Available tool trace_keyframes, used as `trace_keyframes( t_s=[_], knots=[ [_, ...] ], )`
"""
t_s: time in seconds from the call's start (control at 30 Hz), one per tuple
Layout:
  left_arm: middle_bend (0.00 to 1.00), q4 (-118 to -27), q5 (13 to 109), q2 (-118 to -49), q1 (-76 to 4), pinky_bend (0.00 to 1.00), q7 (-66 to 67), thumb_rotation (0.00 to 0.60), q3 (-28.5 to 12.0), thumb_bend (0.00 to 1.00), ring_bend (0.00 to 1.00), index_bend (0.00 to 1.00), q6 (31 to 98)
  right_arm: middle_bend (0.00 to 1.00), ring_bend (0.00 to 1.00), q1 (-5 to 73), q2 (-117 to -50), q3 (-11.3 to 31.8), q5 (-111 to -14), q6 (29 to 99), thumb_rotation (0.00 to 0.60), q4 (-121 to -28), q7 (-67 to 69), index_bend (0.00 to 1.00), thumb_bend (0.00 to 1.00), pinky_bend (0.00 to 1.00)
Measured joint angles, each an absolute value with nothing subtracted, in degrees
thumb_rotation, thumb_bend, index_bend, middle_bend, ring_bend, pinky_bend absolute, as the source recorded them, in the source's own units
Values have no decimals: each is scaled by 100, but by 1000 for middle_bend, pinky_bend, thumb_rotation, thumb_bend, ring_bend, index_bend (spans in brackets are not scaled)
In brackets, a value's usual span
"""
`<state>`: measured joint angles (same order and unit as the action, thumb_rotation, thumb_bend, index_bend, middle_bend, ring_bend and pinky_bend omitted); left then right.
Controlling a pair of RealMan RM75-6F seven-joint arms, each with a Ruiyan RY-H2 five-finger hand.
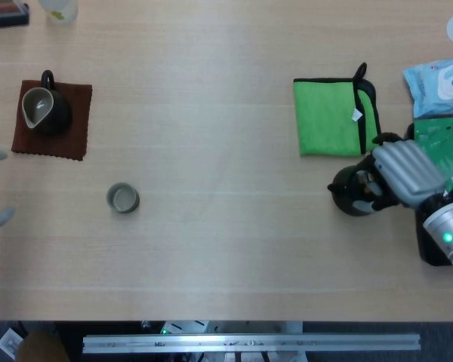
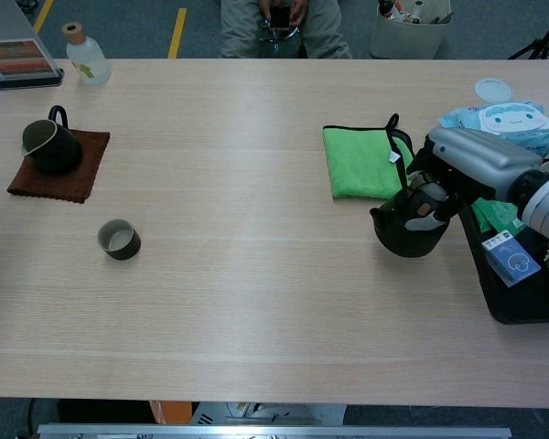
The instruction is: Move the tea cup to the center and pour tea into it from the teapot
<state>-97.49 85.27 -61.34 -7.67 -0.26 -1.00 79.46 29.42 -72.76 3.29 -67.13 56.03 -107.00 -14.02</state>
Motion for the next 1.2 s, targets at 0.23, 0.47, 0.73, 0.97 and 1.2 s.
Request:
trace_keyframes(
  t_s=[0.23, 0.47, 0.73, 0.97, 1.2],
  knots=[
    [261, -9841, 8544, -6133, -810, 70, 70, 600, -103, 132, 207, 288, 7913, 983, 930, 2945, -7027, 490, -6728, 5653, 431, -10793, -1029, 926, 0, 224],
    [261, -9894, 8555, -6123, -832, 70, 121, 600, -97, 132, 207, 288, 7897, 981, 928, 2952, -6892, 531, -6785, 5643, 324, -10822, -852, 946, 0, 232],
    [262, -9899, 8559, -6119, -826, 70, 128, 600, -83, 132, 207, 288, 7915, 981, 929, 2966, -6845, 554, -6677, 5811, 353, -10893, -1169, 976, 85, 232],
    [262, -9897, 8568, -6110, -820, 70, 89, 600, -76, 132, 207, 288, 7933, 981, 929, 2951, -6856, 566, -6765, 6022, 379, -10922, -1381, 977, 423, 232],
    [262, -9874, 8554, -6100, -829, 70, 36, 600, -84, 132, 207, 281, 7926, 981, 929, 2948, -6850, 590, -6793, 6134, 426, -10919, -1497, 977, 508, 232]
  ],
)
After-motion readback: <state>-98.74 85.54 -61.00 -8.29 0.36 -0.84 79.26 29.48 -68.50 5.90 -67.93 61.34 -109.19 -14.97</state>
